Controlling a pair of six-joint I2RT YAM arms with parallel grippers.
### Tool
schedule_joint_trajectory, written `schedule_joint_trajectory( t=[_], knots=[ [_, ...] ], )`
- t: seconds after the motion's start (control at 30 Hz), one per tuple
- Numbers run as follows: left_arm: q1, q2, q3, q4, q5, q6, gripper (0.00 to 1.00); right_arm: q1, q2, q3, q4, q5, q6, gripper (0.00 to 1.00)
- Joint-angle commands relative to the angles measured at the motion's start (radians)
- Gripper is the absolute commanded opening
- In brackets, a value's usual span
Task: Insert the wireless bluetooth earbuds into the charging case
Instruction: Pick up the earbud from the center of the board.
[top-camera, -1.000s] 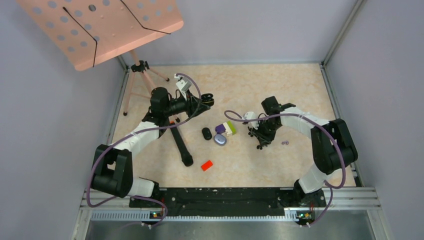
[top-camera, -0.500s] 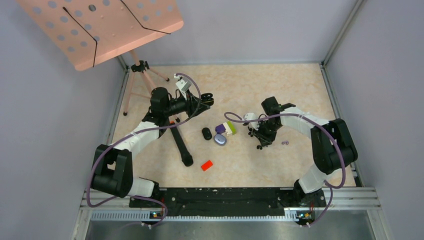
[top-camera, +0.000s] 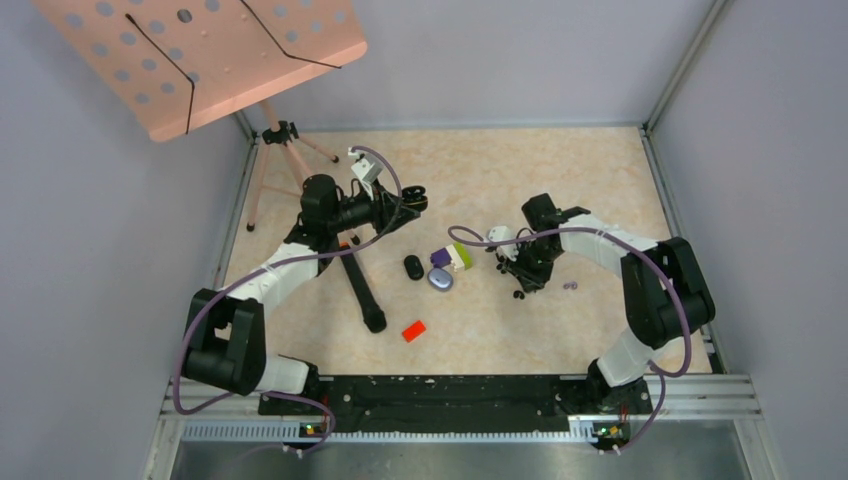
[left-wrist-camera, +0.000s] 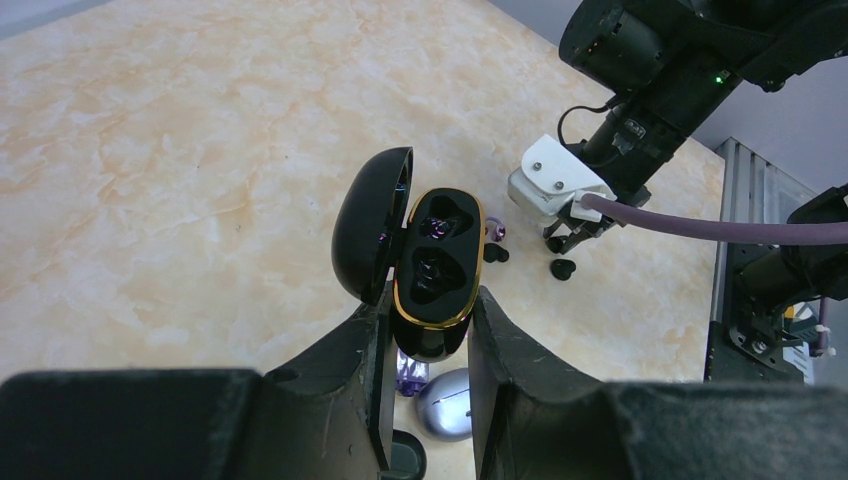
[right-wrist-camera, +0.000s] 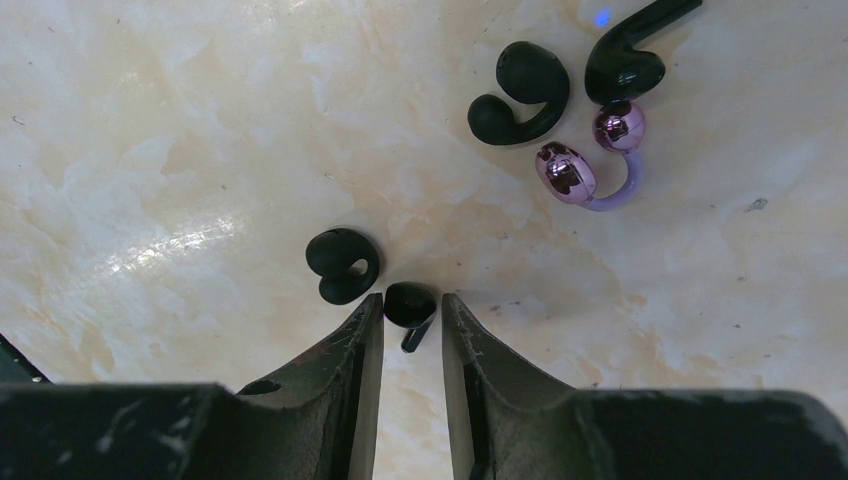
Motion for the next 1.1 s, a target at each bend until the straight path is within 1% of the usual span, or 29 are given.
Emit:
schedule_joint_trajectory(
  t=[0.0, 0.23, 0.3, 0.43, 0.5, 0.6, 0.73, 0.8, 0.87, 0.93, 1.07],
  knots=[
    [0.005, -0.003, 0.008, 0.036, -0.009, 0.002, 0.00, 0.018, 0.005, -0.019, 0.034, 0.019, -0.023, 0.25],
    [0.005, 0.001, 0.007, 0.038, -0.014, 0.000, 0.00, 0.036, -0.026, -0.065, 0.093, 0.048, -0.016, 0.21],
    [0.005, 0.004, 0.008, 0.041, -0.013, -0.001, 0.00, 0.037, -0.029, -0.075, 0.109, 0.056, -0.008, 0.17],
    [0.005, 0.008, 0.008, 0.043, -0.004, -0.005, 0.00, 0.040, -0.050, -0.067, 0.128, 0.064, 0.025, 0.04],
    [0.005, 0.009, 0.009, 0.043, 0.004, -0.010, 0.00, 0.040, -0.083, -0.028, 0.118, 0.063, 0.055, 0.00],
    [0.003, 0.011, 0.015, 0.045, 0.020, -0.014, 0.00, 0.040, -0.155, 0.069, 0.082, 0.029, 0.105, 0.00],
    [-0.007, 0.019, 0.022, 0.061, 0.022, -0.015, 0.00, 0.039, -0.221, 0.215, 0.050, -0.060, 0.219, 0.00],
    [-0.012, 0.019, 0.023, 0.073, 0.022, -0.018, 0.00, 0.040, -0.245, 0.277, 0.066, -0.127, 0.288, 0.00],
    [-0.023, 0.018, 0.025, 0.106, 0.036, -0.030, 0.00, 0.039, -0.274, 0.327, 0.134, -0.211, 0.386, 0.00],
    [-0.034, 0.021, 0.030, 0.145, 0.063, -0.051, 0.00, 0.046, -0.310, 0.342, 0.260, -0.255, 0.495, 0.00],
    [-0.046, 0.023, 0.075, 0.172, 0.103, -0.081, 0.00, 0.079, -0.372, 0.338, 0.561, -0.232, 0.665, 0.00]
  ],
)
